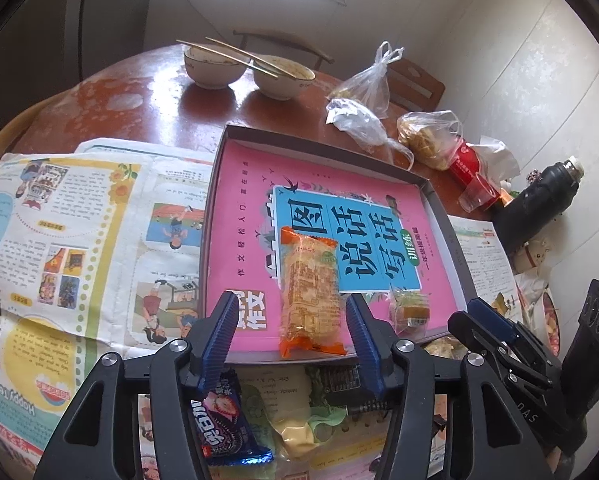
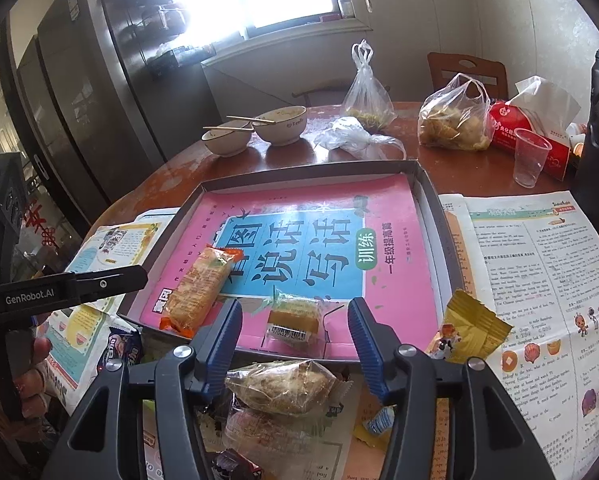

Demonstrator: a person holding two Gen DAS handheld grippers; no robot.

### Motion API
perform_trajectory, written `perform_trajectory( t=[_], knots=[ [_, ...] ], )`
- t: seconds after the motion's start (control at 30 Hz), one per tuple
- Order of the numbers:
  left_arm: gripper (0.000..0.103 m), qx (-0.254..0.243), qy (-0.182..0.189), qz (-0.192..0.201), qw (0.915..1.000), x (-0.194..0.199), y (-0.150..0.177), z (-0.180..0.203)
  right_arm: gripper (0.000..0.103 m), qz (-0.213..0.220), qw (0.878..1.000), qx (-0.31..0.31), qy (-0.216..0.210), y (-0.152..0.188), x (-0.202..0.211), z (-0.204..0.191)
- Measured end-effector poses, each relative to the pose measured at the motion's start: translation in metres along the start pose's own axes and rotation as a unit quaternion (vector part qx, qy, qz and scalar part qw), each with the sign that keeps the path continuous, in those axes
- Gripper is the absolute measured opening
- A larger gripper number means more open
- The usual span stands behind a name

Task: Organize snacks
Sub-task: 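Release the corn bag in the tray with the left gripper while the right releases the packet, then grasp the blue Oreo-style packet with the left gripper while the right approaches the yellow bar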

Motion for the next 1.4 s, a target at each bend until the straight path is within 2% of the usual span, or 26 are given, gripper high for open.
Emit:
perform_trajectory(
  t=[0.37,0.57,1.4],
  knots=[
    [0.058,0.013,0.000,0.013,0.9998,0.015,0.007,-0.011,0.061,0.033,0.999,-0.006,-0.004,0.001,0.021,0.001],
    [0.058,0.019,-0.004,0.018,0.9996,0.021,0.012,-0.018,0.063,0.047,0.999,0.006,0.009,0.004,0.033,-0.001],
    [0.058,0.031,-0.014,0.015,0.9993,0.031,0.042,-0.030,0.065,0.050,0.998,0.006,0.021,0.027,0.049,0.003]
  ],
)
Point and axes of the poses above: each gripper's, at about its wrist camera, not at the fingertips, and x roughly against the way its jaws point, z to its right, y to its underside, the point moved 5 cm from there along -x, roughly the way its jaws point, and after that the axes turned 3 degrees about z, right-handed, at the moved point
